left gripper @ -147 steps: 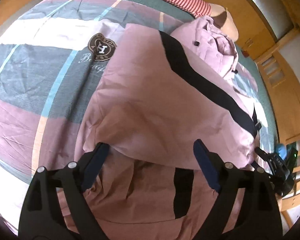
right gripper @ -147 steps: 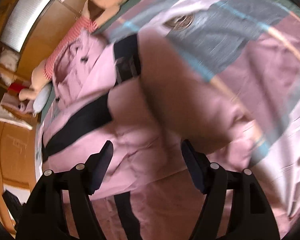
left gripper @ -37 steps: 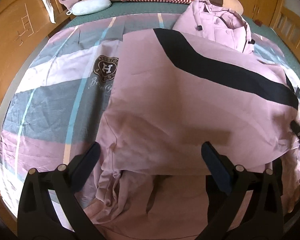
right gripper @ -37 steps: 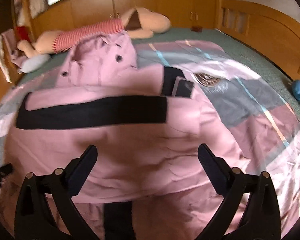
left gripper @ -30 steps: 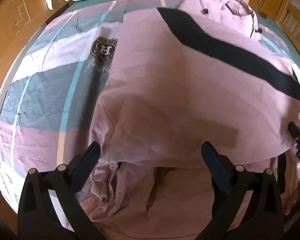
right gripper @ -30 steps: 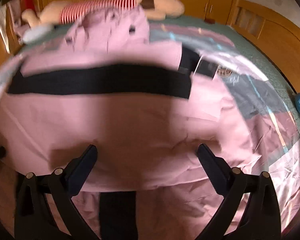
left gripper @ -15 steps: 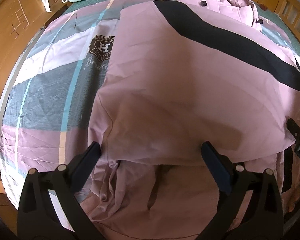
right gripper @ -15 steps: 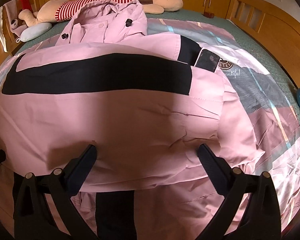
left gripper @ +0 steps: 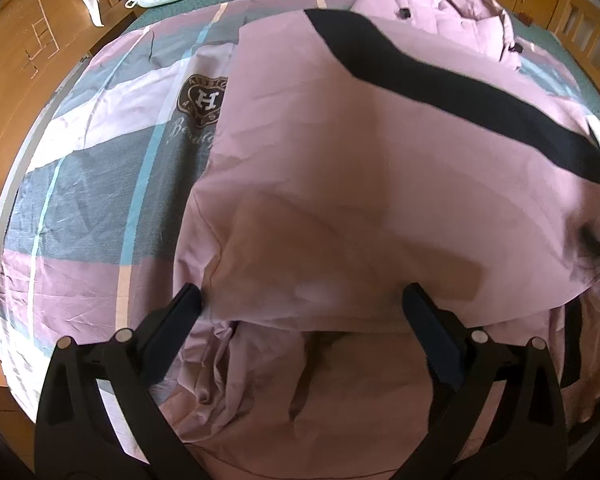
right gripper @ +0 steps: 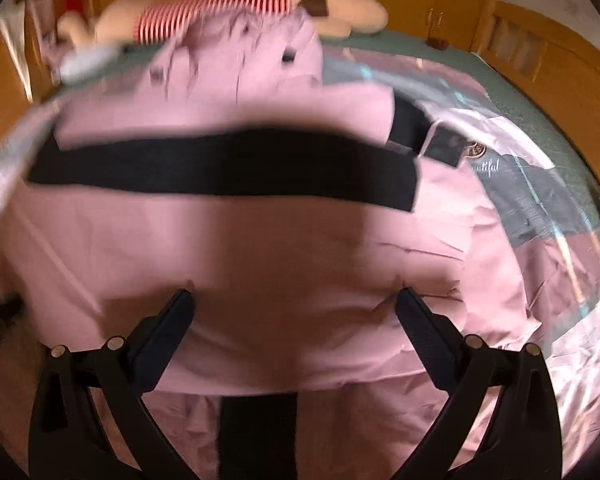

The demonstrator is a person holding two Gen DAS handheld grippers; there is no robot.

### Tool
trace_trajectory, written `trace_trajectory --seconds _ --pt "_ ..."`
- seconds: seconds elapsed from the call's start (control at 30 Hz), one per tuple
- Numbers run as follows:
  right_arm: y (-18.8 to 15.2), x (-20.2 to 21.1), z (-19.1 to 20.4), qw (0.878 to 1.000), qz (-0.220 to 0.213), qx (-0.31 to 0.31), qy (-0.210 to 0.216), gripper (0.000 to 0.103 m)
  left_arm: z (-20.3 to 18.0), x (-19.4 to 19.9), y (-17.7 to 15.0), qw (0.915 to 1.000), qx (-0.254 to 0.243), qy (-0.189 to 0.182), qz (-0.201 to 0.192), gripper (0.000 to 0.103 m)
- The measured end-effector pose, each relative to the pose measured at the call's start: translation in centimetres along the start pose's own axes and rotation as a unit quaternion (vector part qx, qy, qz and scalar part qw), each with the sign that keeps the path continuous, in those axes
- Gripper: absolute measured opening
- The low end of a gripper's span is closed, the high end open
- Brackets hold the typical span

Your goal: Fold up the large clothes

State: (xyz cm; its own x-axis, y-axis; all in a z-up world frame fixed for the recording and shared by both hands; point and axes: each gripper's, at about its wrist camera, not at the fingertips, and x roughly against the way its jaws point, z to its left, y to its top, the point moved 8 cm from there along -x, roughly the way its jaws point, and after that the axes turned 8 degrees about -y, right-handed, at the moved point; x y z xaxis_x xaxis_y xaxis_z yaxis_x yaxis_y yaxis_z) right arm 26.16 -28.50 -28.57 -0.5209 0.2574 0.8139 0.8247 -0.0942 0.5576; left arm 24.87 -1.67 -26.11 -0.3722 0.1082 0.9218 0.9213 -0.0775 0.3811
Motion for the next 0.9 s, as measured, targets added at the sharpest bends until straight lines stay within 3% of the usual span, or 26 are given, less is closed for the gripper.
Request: trace_trajectory --seconds 0.23,0.47,0.53,0.67,0.9 --pt "-1.0 -0.7 -0.4 0.999 0.044 -0.001 -0.004 0.102 -0.4 0.0 -0.1 0.9999 -0.013 0.007 -0.002 0.101" --pt "-1.0 -0.6 -0.5 0.999 0.040 0.010 -0.008 0.102 -2.1 1.9 0.6 0.9977 -0.030 -0.036 -0.049 0.101" --pt "-1.0 -0.6 -0.7 0.999 0.041 0.003 -0.002 0.102 -3.1 1.0 -0.1 0.9977 -0.049 -0.037 -0.030 0.101" --pt "-1.1 -0.5 -0.6 0.999 0.036 0.004 -0.007 0.102 -4.6 -2.1 -1.9 0.9949 -0.099 -0.002 0.018 0.101" --pt "-1.1 -0.5 -0.6 0.999 0.032 0.008 -0.011 0.102 -4.0 -3.2 -2.0 0.9963 -0.073 -0.022 0.040 0.101"
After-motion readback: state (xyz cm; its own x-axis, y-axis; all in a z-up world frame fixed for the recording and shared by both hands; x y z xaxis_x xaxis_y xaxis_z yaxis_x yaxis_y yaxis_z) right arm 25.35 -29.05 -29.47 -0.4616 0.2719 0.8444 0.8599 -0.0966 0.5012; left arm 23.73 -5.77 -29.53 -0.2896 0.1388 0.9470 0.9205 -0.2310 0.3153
